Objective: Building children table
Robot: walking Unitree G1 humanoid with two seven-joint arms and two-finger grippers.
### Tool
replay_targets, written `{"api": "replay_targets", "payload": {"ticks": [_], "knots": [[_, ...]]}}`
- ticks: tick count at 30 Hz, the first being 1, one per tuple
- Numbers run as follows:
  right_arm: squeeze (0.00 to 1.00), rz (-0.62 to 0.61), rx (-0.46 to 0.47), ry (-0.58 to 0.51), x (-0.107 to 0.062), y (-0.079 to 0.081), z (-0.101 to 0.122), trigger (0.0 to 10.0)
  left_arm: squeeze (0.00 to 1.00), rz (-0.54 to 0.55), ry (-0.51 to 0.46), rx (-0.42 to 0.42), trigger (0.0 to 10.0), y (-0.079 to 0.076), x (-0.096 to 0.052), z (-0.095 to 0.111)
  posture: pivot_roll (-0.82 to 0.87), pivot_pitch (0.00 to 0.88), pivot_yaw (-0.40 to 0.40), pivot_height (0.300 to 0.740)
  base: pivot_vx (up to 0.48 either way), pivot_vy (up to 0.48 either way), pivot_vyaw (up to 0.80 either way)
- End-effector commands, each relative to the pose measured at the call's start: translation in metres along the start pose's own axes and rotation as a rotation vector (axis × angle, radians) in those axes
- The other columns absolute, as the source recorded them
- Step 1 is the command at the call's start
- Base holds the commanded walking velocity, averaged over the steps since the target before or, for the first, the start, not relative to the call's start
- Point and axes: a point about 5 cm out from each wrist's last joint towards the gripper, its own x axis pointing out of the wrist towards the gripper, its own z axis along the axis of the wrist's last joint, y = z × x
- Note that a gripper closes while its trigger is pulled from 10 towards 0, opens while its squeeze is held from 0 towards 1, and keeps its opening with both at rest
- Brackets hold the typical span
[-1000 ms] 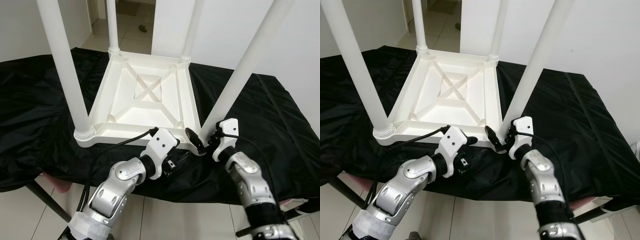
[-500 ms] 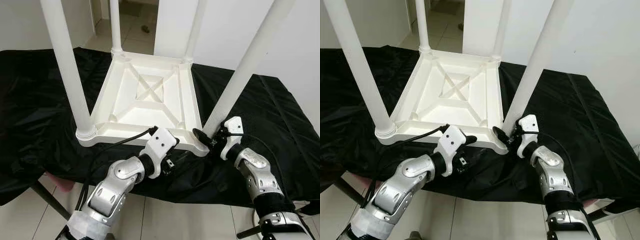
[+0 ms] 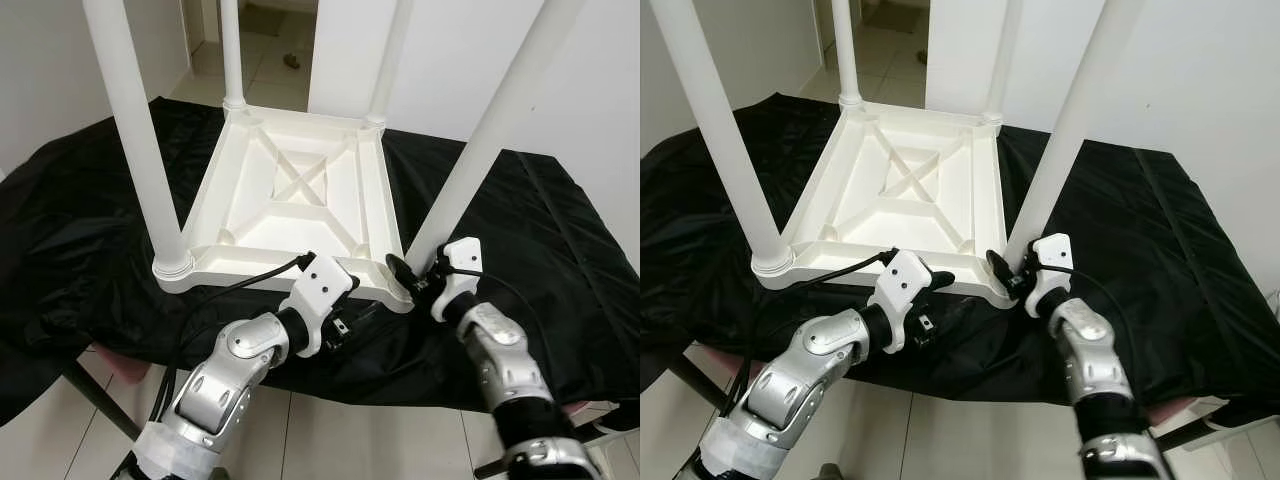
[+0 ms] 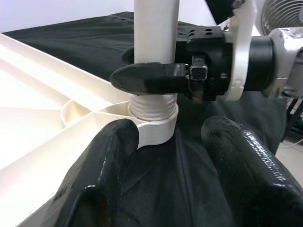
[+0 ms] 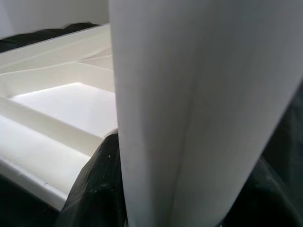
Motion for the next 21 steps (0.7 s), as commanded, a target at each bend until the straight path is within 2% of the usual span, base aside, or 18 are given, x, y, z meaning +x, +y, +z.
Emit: {"api": "replay_targets", "payload": {"ticks": [1, 2, 3, 6, 7, 9, 17, 18, 19, 20, 21], "knots": [[0.0, -0.144, 0.022, 0.045, -0.004, 0.0, -0.004, 0.0, 0.0, -0.029, 0.0, -0.009, 10.0, -0.004, 0.0, 0.001, 0.01, 0.0, -0.052, 0.74, 0.0, 0.0, 0.0], [0.0, -0.217, 0.025, 0.038, -0.004, 0.002, -0.002, 0.0, 0.0, -0.032, 0.0, -0.012, 10.0, -0.005, 0.0, 0.0, 0.01, 0.0, -0.052, 0.74, 0.0, 0.0, 0.0], [0.0, -0.217, 0.025, 0.038, -0.004, 0.002, -0.002, 0.0, 0.0, -0.032, 0.0, -0.012, 10.0, -0.005, 0.0, 0.0, 0.01, 0.0, -0.052, 0.74, 0.0, 0.0, 0.0], [0.0, -0.35, 0.029, 0.033, -0.005, 0.004, 0.002, 0.0, 0.0, -0.034, 0.001, -0.015, 10.0, -0.005, 0.0, 0.0, 0.01, 0.0, -0.053, 0.74, 0.0, 0.0, 0.0], [0.0, -0.35, 0.029, 0.033, -0.005, 0.004, 0.002, 0.0, 0.0, -0.034, 0.001, -0.015, 10.0, -0.005, 0.0, 0.0, 0.01, 0.0, -0.053, 0.74, 0.0, 0.0, 0.0], [0.0, -0.434, 0.032, 0.034, -0.004, 0.011, 0.004, 0.0, 0.0, -0.033, 0.001, -0.017, 10.0, -0.005, 0.0, 0.0, 0.01, 0.0, -0.054, 0.74, 0.0, 0.0, 0.0], [0.0, -0.453, 0.056, 0.04, -0.002, 0.025, 0.007, 0.0, 0.0, -0.026, 0.003, -0.022, 10.0, -0.005, -0.001, 0.0, 0.02, 0.0, -0.061, 0.74, 0.0, 0.0, 0.0], [0.0, -0.449, 0.063, 0.047, -0.002, 0.025, 0.006, 8.5, 0.0, -0.023, 0.004, -0.023, 10.0, -0.005, -0.002, 0.0, 0.02, 0.0, -0.064, 0.74, 0.0, 0.0, 0.0], [0.0, -0.449, 0.063, 0.047, -0.002, 0.025, 0.006, 8.5, 0.0, -0.023, 0.004, -0.023, 10.0, -0.005, -0.002, 0.0, 0.02, 0.0, -0.064, 0.74, 0.0, 0.0, 0.0], [0.55, -0.452, 0.068, 0.052, -0.002, 0.024, 0.008, 10.0, 0.0, -0.019, 0.005, -0.023, 10.0, -0.004, -0.002, 0.0, 0.03, 0.0, -0.064, 0.74, 0.0, 0.0, 0.0], [0.55, -0.452, 0.068, 0.052, -0.002, 0.024, 0.008, 10.0, 0.0, -0.019, 0.005, -0.023, 10.0, -0.004, -0.002, 0.0, 0.03, 0.0, -0.064, 0.74, 0.0, 0.0, 0.0]]}}
